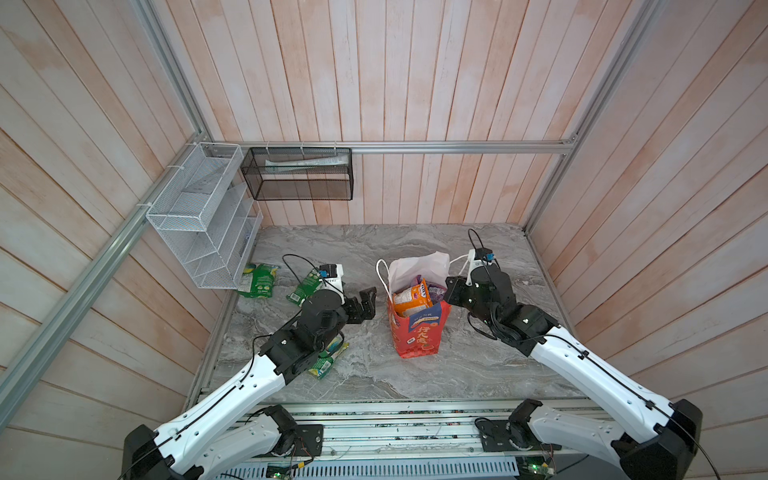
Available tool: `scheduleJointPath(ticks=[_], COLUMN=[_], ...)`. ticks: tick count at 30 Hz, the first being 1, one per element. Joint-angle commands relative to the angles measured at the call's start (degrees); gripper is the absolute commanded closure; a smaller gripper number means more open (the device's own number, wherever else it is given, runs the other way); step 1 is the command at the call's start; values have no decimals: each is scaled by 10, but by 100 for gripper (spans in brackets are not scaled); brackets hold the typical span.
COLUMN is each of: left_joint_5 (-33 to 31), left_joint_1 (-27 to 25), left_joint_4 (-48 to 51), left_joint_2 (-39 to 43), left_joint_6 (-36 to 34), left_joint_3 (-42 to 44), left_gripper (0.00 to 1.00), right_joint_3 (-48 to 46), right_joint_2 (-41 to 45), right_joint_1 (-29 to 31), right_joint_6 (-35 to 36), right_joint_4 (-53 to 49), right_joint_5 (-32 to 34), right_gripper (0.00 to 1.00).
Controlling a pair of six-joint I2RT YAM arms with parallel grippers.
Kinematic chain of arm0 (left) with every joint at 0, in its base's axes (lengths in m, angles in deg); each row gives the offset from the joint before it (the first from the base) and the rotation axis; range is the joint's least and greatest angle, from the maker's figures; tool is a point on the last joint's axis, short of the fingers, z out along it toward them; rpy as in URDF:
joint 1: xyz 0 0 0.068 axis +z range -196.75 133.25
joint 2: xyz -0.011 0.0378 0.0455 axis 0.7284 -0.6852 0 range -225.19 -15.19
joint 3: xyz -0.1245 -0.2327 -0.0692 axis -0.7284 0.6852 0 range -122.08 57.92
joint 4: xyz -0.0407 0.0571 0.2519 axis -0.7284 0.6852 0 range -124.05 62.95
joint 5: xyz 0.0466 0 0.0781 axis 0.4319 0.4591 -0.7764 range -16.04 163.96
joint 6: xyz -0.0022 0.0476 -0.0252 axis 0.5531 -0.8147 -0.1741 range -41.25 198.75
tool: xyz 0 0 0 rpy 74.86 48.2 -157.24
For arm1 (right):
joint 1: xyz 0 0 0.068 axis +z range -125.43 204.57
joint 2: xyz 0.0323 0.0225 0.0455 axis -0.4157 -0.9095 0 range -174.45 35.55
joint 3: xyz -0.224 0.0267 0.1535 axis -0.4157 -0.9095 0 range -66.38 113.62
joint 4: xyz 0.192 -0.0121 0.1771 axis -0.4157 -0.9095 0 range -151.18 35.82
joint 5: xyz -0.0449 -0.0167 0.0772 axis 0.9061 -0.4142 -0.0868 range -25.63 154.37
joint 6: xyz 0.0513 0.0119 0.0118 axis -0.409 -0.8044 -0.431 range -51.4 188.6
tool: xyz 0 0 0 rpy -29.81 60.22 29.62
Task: Place the snacks into the paper bag
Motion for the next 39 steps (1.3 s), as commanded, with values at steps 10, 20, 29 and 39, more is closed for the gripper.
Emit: scheduleJointPath(ticks=[10, 20, 29, 39], left_joint_5=[-58, 55, 177, 240], left_joint_1=[136, 300, 400, 426], left_joint_4=[106, -16, -106, -152], left_joint_2=[-18, -159, -268, -341], left_joint_6=[109, 71, 80, 103], left_joint_3=[24, 78, 48, 42], left_gripper=[0, 2, 4, 7], right_joint_3=[2, -1, 1, 4], right_joint_2=[-10, -6, -18, -17], right_joint_1=[2, 2, 3, 2], right_joint_6=[38, 48, 52, 60], right_joint_4=[-4, 5, 10, 10], right_joint_5=[30, 18, 1, 3], right_gripper=[96, 98, 100, 100])
